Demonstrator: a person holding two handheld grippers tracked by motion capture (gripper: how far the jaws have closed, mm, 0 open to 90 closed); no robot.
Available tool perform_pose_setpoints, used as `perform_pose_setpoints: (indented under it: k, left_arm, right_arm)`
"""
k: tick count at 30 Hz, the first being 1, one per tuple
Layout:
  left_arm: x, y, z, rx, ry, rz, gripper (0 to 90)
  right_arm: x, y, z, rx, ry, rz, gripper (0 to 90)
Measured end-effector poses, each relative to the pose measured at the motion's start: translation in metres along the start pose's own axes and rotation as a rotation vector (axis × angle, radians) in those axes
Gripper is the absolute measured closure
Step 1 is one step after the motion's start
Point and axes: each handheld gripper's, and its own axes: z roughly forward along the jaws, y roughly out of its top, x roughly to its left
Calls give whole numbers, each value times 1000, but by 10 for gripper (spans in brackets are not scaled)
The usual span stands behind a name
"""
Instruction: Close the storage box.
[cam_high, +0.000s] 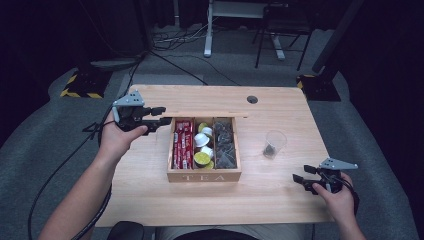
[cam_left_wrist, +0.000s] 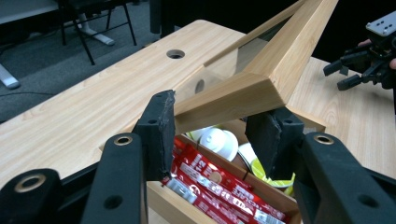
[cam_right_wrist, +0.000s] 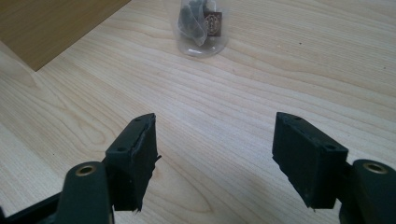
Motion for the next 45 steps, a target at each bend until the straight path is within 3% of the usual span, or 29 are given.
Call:
perform_pose_setpoints:
  k: [12, 26, 30, 32, 39, 41, 42, 45]
  left_arm:
    - [-19, -23, 0, -3, 49, 28, 529]
    - [-34, -54, 4, -15, 63, 12, 510]
    - [-34, -61, 6, 11, 62, 15, 514]
    - [-33, -67, 9, 24, 48, -8, 547]
    - [-33, -83, 17, 58, 43, -29, 556]
    - [-34, -87, 19, 48, 5, -40, 610]
    - [-36, -89, 21, 46, -10, -36, 616]
    - [-39, -92, 26, 81, -2, -13, 607]
  right_arm:
    - [3, 4, 2, -7, 17, -15, 313]
    - [6, 7, 6, -4, 28, -27, 313]
    - [7, 6, 5, -2, 28, -26, 313]
    - [7, 6, 5, -5, 29, -32, 313]
    - [8, 8, 6, -9, 34, -36, 313]
    - [9, 9, 7, -7, 36, -37, 312]
    - [9, 9, 8, -7, 39, -37, 312]
    - [10, 10, 9, -4, 42, -41, 312]
